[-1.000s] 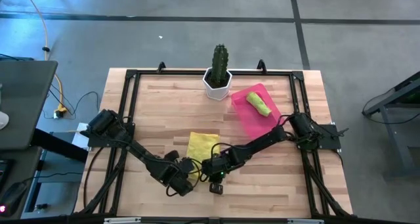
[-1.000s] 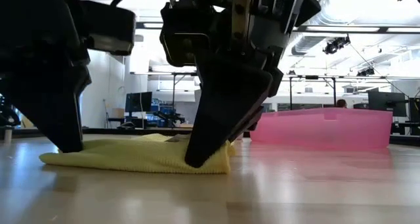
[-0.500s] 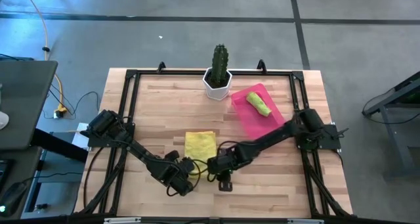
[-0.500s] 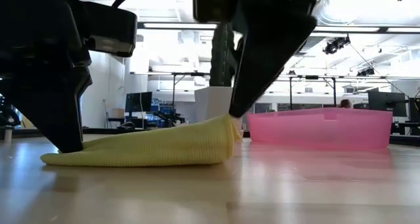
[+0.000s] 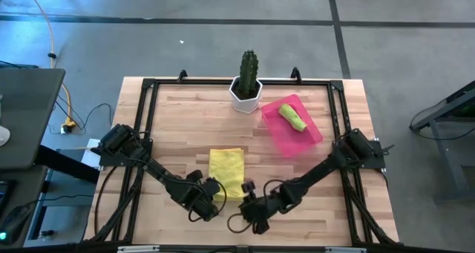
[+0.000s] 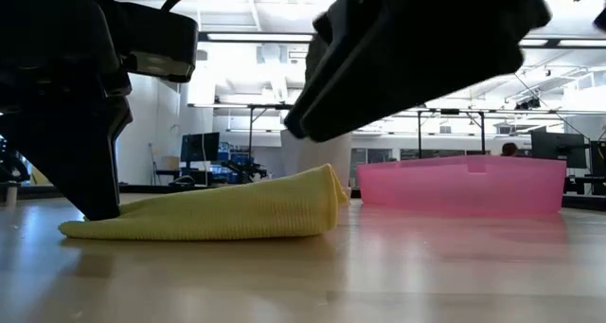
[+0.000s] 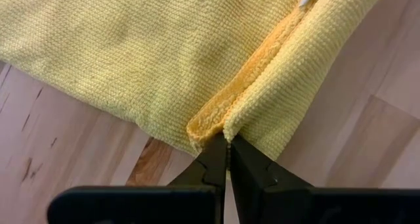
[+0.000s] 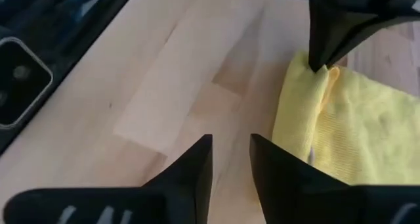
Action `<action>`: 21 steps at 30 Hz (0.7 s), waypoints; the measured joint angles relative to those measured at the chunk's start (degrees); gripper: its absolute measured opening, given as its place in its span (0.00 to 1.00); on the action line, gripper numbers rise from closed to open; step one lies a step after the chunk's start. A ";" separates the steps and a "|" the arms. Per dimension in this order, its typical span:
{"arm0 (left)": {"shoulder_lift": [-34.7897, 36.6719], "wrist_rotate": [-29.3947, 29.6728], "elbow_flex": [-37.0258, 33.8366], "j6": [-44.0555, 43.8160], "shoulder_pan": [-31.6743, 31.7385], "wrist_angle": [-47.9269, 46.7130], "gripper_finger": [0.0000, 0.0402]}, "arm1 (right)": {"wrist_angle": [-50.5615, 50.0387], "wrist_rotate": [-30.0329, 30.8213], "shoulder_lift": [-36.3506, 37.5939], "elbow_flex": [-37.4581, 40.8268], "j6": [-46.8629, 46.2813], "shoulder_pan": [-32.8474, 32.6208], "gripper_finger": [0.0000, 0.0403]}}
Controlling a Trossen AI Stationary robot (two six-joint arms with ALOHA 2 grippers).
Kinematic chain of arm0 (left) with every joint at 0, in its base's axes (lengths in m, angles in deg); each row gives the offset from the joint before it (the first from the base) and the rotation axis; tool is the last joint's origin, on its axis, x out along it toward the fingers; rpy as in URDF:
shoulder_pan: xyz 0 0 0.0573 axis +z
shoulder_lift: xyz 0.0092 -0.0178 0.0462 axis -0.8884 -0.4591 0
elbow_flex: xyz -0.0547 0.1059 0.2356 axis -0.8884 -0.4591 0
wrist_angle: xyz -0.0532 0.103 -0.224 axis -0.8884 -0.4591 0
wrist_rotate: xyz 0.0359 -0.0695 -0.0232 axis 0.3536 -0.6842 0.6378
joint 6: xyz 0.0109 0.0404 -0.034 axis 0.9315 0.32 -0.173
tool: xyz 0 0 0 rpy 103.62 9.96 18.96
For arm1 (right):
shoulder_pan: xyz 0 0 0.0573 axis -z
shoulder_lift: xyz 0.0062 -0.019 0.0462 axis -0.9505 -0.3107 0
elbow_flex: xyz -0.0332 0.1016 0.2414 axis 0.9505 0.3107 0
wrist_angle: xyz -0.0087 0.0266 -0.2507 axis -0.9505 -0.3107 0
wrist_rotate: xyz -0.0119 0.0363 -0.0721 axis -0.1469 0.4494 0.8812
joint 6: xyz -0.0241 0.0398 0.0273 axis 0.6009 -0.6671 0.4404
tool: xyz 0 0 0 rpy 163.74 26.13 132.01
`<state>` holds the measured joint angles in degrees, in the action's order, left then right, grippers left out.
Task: Roll microfiber towels into tight, uniform cylinder then place into a basket
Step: Roll the yellow towel
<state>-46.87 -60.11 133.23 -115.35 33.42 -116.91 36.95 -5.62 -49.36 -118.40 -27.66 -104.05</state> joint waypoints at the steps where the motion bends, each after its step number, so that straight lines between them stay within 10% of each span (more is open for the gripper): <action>1: 0.00 0.00 0.00 -0.07 0.00 0.00 0.01 | 2.08 -0.51 0.02 1.08 -0.84 0.29 0.23; 21: -0.04 -0.09 -0.04 -0.15 -0.02 0.00 0.01 | 6.64 -5.40 0.00 7.42 -2.19 5.91 0.48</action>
<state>-46.92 -60.20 133.19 -115.50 33.39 -116.91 43.60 -11.02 -49.36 -110.98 -29.85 -98.14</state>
